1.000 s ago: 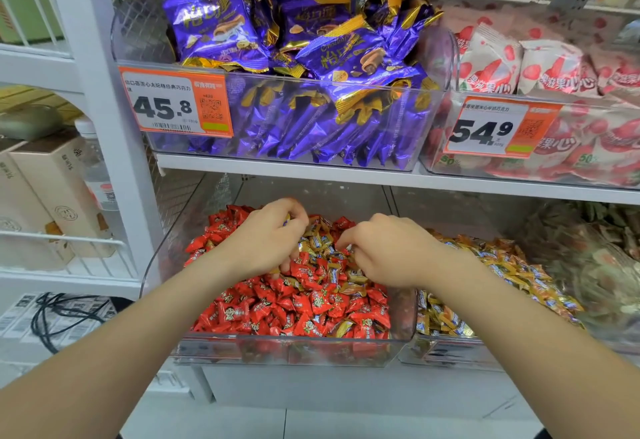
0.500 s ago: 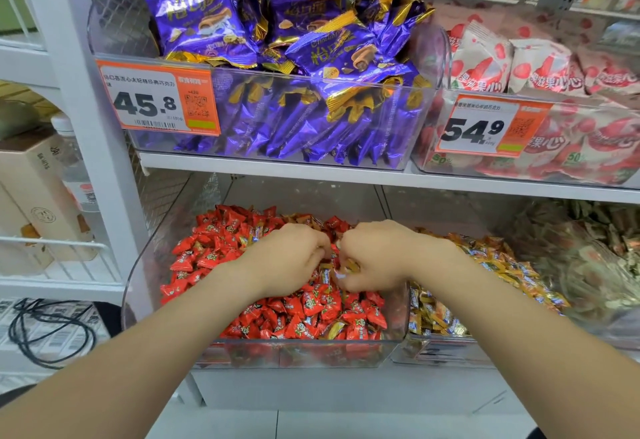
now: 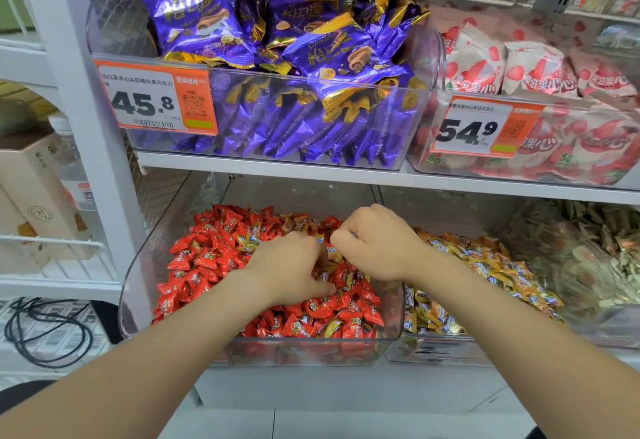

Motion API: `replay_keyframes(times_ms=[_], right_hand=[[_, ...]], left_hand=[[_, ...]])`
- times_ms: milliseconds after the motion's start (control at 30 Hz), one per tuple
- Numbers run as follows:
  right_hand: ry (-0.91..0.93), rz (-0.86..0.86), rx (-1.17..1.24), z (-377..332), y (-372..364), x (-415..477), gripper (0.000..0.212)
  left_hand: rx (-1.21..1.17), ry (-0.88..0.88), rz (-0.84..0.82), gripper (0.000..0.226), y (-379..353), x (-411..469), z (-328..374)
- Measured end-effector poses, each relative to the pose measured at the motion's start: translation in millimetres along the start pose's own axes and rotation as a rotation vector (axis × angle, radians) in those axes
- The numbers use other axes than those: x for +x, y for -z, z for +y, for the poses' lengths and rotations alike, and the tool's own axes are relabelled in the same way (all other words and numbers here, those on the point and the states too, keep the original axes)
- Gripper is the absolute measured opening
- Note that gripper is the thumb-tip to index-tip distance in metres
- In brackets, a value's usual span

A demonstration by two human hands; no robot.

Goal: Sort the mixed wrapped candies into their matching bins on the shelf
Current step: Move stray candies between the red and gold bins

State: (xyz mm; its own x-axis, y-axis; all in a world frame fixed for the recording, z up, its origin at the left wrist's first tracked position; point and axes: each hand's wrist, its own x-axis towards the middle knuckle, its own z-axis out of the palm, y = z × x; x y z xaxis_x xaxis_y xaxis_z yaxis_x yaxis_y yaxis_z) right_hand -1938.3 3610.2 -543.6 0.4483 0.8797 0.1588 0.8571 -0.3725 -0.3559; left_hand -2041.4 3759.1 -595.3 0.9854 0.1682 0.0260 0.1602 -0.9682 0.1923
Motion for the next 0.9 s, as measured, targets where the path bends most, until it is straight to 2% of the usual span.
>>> replay_keyframes(times_ms=[100,167,233,333,500,533,567,633,667,767,833,900], right_hand=[[0.0,0.095,-0.005,2.5,-1.5,-1.5,0.062],[0.016,0.098,0.034,4.8,1.1,-2.9,0.065],[0.042,0.062,0.059,10.2,1.6,-3.0,0.057],[0.079,-0.059,0.007,11.1,1.9,-6.0,0.024],[0.123,-0.267,-0.239,-2.9,4.1,-14.0,0.022],[0.136,-0.322,-0.223,-5.3,4.6,-15.4,0.021],[0.143,-0.381,-0.189,-7.3,5.3,-16.2,0.017],[0.138,-0.486,-0.168,-10.5,7.2,-18.4,0.012],[0.133,-0.52,-0.191,-10.6,6.1,-19.4,0.019],[0.158,-0.545,-0.303,-13.4,-2.1,-22.5,0.035],[0.203,-0.539,-0.326,-16.6,-13.1,-23.5,0.03],[0.223,-0.529,-0.341,-19.7,-19.9,-22.3,0.025]], left_hand=[[-0.053,0.041,0.029,0.028,-2.2,2.9,3.9],[-0.126,0.031,0.017,0.024,-0.5,4.4,-0.1],[-0.203,-0.008,0.008,0.025,2.0,4.7,-5.8],[-0.333,0.016,0.032,0.027,6.1,1.1,-10.6],[-0.433,0.128,0.109,0.015,23.6,-9.3,-17.0],[-0.467,0.133,0.119,0.006,28.2,-11.3,-19.1],[-0.49,0.132,0.129,0.007,32.6,-13.8,-21.6],[-0.469,0.106,0.133,0.023,38.5,-20.0,-27.2],[-0.427,0.093,0.133,0.027,40.2,-23.3,-29.5],[-0.291,0.062,0.088,0.016,39.6,-32.6,-32.1],[-0.21,0.053,0.016,0.004,35.7,-35.8,-30.5],[-0.069,0.052,-0.038,0.012,32.8,-35.7,-29.0]])
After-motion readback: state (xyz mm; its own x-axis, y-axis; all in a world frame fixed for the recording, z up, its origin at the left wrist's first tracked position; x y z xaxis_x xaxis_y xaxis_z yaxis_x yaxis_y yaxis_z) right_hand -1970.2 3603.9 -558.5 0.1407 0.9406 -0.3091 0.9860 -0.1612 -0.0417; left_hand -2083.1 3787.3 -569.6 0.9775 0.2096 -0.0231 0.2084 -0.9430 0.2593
